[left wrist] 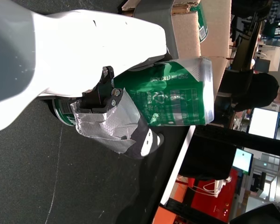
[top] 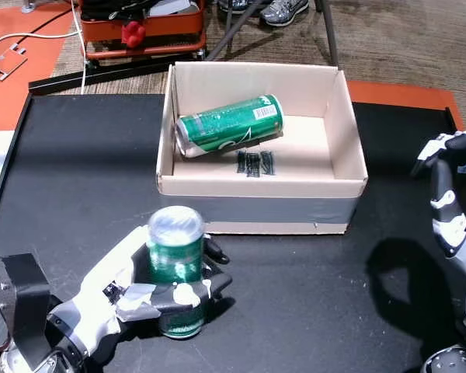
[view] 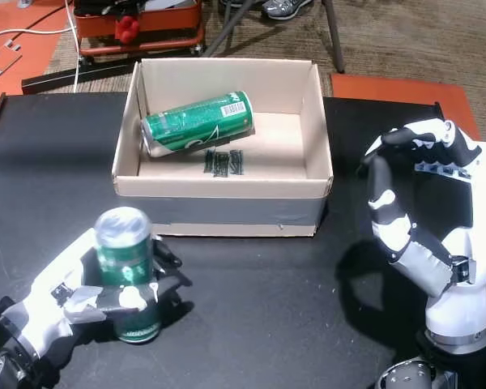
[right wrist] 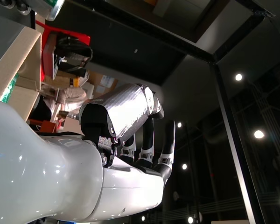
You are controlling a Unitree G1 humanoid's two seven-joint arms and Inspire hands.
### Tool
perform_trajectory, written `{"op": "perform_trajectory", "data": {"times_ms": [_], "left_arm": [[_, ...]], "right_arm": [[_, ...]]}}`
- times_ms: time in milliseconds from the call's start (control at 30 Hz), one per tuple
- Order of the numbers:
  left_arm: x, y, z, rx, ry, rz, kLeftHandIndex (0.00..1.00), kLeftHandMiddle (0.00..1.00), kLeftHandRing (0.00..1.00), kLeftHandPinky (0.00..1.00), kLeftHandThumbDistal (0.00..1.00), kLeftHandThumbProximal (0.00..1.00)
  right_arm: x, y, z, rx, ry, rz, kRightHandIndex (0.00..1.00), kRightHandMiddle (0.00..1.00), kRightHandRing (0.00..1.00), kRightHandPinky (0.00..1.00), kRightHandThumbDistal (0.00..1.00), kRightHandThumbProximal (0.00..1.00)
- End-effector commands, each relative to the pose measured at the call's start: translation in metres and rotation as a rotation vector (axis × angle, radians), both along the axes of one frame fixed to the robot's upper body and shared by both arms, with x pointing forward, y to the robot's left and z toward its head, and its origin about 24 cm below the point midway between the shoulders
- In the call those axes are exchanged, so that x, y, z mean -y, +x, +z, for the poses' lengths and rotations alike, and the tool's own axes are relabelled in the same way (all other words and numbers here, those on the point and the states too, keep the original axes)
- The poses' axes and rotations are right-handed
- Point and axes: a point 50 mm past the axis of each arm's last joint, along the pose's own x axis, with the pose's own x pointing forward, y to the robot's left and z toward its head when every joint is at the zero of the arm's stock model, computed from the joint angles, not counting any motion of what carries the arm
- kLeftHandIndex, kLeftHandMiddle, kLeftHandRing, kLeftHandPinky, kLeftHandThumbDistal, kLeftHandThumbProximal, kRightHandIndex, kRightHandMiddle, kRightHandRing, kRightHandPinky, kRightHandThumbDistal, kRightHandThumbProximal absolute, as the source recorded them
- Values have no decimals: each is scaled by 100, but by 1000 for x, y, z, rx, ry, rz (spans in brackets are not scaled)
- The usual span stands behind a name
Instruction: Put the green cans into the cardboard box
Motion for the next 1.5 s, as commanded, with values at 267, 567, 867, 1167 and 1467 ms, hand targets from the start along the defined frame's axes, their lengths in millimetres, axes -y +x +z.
{"op": "perform_trajectory", "data": {"times_ms": [267, 567, 867, 1167, 1467], "left_arm": [[-1, -4, -5, -24, 9, 19, 30, 35, 42, 36, 69, 0], [-2, -3, -6, -32, 24, 28, 23, 31, 36, 29, 63, 0], [-2, -3, -7, -49, 3, 29, 20, 46, 60, 45, 58, 0], [-1, -4, -7, -44, -8, 34, 21, 49, 62, 48, 59, 0], [-1, -4, -7, -44, -8, 40, 20, 51, 63, 47, 59, 0]], "right_arm": [[0, 0, -1, -2, 6, 5, 29, 34, 42, 54, 58, 0], [0, 1, -1, -8, 3, 11, 29, 34, 42, 53, 60, 0], [0, 1, 0, -1, 0, 4, 28, 33, 42, 53, 59, 0], [0, 1, 1, 4, -13, -1, 28, 33, 41, 52, 60, 0], [0, 2, 0, 2, -8, 2, 28, 33, 42, 53, 58, 0]]}}
